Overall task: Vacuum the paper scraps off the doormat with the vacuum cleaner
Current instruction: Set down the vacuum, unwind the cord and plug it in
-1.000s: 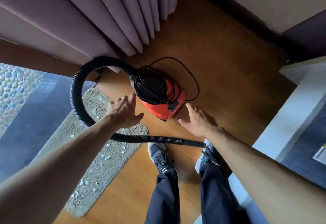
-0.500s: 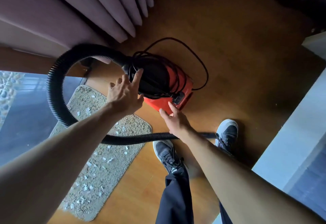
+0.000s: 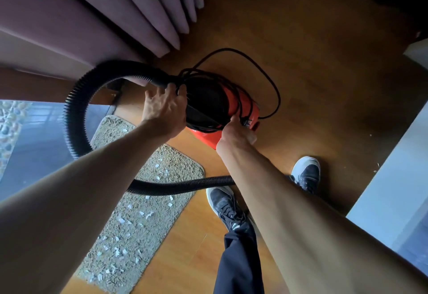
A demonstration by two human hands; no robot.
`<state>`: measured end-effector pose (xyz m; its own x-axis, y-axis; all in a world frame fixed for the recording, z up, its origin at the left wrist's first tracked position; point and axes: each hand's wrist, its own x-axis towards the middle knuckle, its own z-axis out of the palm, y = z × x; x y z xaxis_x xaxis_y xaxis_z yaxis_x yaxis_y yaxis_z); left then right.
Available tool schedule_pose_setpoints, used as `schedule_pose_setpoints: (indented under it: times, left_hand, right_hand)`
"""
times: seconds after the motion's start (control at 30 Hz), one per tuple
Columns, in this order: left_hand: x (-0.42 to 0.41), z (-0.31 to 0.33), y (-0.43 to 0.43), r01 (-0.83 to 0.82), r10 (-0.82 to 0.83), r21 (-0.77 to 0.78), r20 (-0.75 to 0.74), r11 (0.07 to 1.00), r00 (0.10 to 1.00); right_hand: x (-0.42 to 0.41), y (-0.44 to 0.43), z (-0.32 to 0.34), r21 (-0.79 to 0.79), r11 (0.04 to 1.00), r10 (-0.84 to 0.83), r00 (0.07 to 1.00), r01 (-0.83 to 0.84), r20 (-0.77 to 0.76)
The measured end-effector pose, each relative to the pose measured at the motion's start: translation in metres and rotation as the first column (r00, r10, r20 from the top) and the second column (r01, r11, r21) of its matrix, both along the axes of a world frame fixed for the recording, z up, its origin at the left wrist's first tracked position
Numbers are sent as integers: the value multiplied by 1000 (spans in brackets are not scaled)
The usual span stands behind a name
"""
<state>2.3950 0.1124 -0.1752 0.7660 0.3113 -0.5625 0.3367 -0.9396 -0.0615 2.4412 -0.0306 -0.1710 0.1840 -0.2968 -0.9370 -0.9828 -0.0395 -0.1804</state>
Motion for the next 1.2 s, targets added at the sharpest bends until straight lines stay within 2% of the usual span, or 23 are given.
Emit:
schedule_pose_setpoints:
  times: [0.07, 0.17, 0.27, 0.33, 0.47, 0.6, 0.67, 0.97, 1.2]
  left_hand:
    - [1, 3, 0, 54, -54, 62, 1, 997, 999]
    - [1, 7, 3, 109, -112, 122, 22, 987, 993]
    - [-3, 9, 7, 115, -126, 135, 73, 984, 989]
    - [-6, 11, 10, 124, -137, 113, 122, 986, 983]
    - [-1, 19, 12, 113, -103, -20, 267, 993, 958]
    - [15, 37, 9, 74, 83, -332, 436, 940, 896]
    - [22, 44, 6, 71, 151, -412, 480, 908, 864]
    - [68, 76, -34, 136, 260, -505, 634, 852, 728]
    - [111, 117, -71, 122, 327, -589, 595, 799, 734]
  right_hand:
    - [5, 5, 6, 58, 998, -12, 1000, 10, 28]
    - [17, 7, 13, -96, 994, 62, 984, -46, 169]
    - [33, 14, 19, -47, 997, 68, 936, -55, 346]
    - [47, 21, 20, -28, 998, 62, 920, -56, 387]
    - [76, 33, 32, -38, 990, 133, 818, -135, 560]
    - [106, 32, 49, -27, 973, 187, 722, -227, 666]
    - [121, 29, 58, -41, 961, 223, 678, -273, 700]
    - [188, 1, 116, -187, 936, 316, 480, -298, 818]
    - [238, -35, 170, -293, 909, 383, 312, -297, 870]
